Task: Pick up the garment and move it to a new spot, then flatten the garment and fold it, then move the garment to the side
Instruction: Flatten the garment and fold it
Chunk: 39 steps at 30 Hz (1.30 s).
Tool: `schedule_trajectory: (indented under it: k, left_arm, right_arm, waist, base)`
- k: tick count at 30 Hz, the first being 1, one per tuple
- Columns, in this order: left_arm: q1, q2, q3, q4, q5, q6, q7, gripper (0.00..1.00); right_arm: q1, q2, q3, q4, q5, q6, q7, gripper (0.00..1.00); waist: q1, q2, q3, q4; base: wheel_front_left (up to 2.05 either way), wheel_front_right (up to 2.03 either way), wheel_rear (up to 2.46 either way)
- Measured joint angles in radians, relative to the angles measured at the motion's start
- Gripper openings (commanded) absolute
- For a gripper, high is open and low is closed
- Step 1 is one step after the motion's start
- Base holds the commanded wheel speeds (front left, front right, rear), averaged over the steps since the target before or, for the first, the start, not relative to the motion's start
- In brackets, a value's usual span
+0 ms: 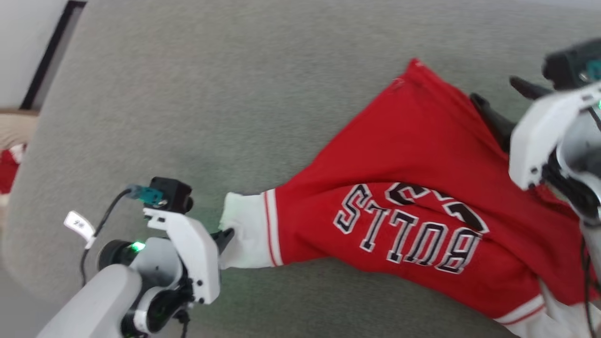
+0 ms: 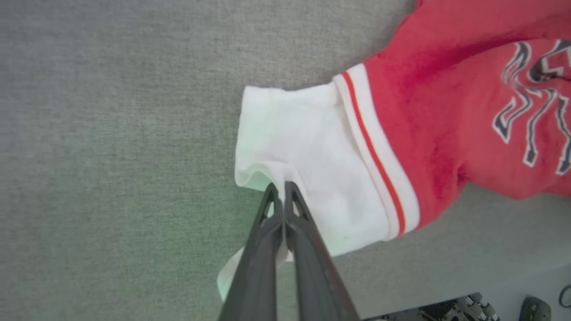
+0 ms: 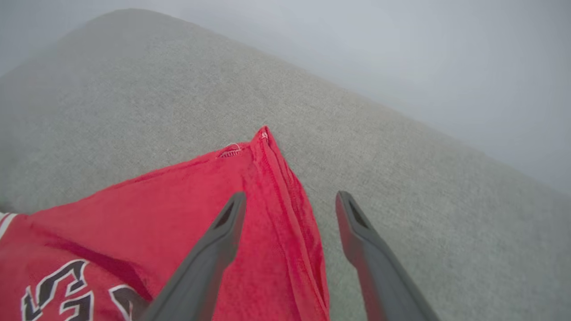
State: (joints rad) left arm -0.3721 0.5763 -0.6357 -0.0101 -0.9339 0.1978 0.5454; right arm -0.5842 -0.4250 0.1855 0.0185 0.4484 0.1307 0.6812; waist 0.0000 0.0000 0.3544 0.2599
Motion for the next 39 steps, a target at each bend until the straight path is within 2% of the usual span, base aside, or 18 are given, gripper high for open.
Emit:
schedule_trajectory:
  k: [7, 12, 20, 21, 22, 26, 29, 39]
  left_arm:
    - [-0.056, -0.066, -0.042, 0.061, 0.01, -0.048, -0.002, 0.0]
    - [-0.084, -0.102, -0.06, 0.101, 0.011, -0.076, -0.012, 0.0]
    - [-0.111, -0.137, -0.073, 0.16, 0.011, -0.106, -0.027, 0.0]
    - [-0.111, -0.137, -0.073, 0.16, 0.011, -0.106, -0.027, 0.0]
    - [-0.114, -0.138, -0.072, 0.166, 0.01, -0.109, -0.028, 0.0]
    - [-0.122, -0.133, -0.067, 0.187, 0.008, -0.114, -0.03, 0.0]
    - [-0.15, -0.109, -0.045, 0.192, 0.008, -0.104, -0.018, 0.0]
    - [-0.335, 0.042, 0.008, 0.17, 0.032, -0.1, 0.104, 0.0]
  right_arm:
    - [-0.211, -0.052, 0.184, 0.307, 0.03, 0.0, -0.038, 1.0]
    - [-0.319, -0.085, 0.326, 0.489, 0.086, 0.0, 0.03, 1.0]
    - [-0.456, -0.138, 0.546, 0.613, 0.213, 0.0, 0.163, 1.0]
    - [-0.456, -0.138, 0.546, 0.613, 0.213, 0.0, 0.163, 0.87]
    - [-0.467, -0.139, 0.56, 0.625, 0.227, 0.0, 0.173, 0.0]
    - [-0.493, -0.146, 0.607, 0.644, 0.271, 0.0, 0.15, 0.0]
    - [-0.5, -0.147, 0.627, 0.653, 0.297, 0.0, 0.099, 0.0]
    - [-0.539, -0.234, 0.666, 0.567, 0.376, 0.001, -0.012, 0.0]
  waist:
    - [0.0, 0.0, 0.027, 0.092]
    - [0.0001, 0.0, 0.048, 0.15]
    - [0.0, 0.0, 0.076, 0.202]
    - [0.0, 0.0, 0.076, 0.202]
    - [0.0, 0.0, 0.076, 0.203]
    - [0.0, 0.0, 0.068, 0.195]
    - [0.0, 0.0, 0.053, 0.178]
    - [0.0, 0.0, -0.028, 0.074]
  base:
    - [0.0, 0.0, 0.0]
    - [0.0, 0.0, 0.0]
    - [0.0, 0.0, 0.0]
    - [0.0, 0.0, 0.0]
    - [0.0, 0.0, 0.0]
    - [0.0, 0.0, 0.0]
    - [0.0, 0.0, 0.0]
    - [0.0, 0.0, 0.0]
